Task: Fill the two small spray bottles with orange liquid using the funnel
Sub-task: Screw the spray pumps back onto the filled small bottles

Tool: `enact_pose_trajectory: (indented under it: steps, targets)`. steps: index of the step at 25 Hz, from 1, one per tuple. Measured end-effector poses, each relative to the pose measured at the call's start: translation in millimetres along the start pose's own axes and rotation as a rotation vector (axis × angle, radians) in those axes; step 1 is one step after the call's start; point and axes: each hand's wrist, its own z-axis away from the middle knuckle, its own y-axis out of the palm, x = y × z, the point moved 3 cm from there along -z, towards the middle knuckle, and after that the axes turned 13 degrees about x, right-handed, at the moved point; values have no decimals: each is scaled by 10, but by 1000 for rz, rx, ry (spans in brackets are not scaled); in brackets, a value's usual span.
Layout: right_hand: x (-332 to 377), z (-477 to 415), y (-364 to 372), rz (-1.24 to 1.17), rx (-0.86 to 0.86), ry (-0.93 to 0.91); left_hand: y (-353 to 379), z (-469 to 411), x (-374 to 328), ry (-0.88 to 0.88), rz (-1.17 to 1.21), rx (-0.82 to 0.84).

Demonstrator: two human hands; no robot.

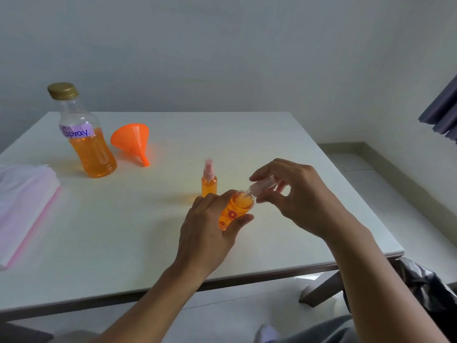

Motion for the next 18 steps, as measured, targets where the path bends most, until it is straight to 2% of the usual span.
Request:
enact_pose_trajectory:
  steps: [3,8,13,16,18]
  targets:
    - [-20,-29,15,71,36,-7,32,-46,-4,20,20,19]
    - [-165,-43,-46,31,52,179,79,-142,-9,57,28,55]
    - [-213,-1,-25,-140,102,118,91,-209,10,66,45,61]
    - [-277,-29,37,-106,71,202,73,-214,20,83,43,76]
    - [-284,-24,20,-109,83,186,62,-214,21,84,46,76]
